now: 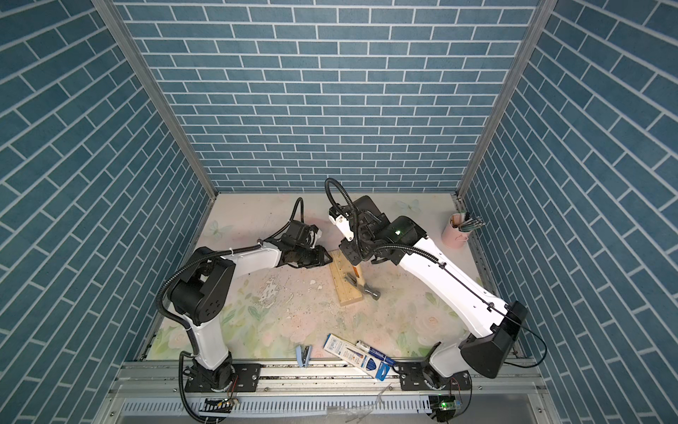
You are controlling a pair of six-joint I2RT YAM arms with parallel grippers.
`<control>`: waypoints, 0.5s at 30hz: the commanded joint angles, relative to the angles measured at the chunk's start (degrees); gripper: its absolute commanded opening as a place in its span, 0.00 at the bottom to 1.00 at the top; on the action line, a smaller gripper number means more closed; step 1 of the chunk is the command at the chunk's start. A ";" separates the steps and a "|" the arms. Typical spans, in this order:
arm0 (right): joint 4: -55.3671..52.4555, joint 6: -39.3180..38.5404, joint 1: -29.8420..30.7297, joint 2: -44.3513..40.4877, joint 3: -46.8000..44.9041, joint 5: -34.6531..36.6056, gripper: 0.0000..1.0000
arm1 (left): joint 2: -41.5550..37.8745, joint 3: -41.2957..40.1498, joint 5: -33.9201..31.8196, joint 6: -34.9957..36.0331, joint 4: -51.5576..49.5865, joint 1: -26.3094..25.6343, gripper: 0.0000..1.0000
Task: Use a claw hammer to pull out a nail
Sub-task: Remove the nail from the mounting plate.
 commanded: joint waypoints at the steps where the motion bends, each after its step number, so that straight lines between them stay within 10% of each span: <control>1: 4.16 -1.92 -0.37 -0.01 2.31 -0.16 0.00 | 1.12 0.97 -0.30 0.22 -0.35 0.40 0.41; 15: 5.95 -1.92 -0.74 0.91 2.83 -1.44 0.00 | 1.33 0.97 -0.44 0.26 -0.59 0.49 0.41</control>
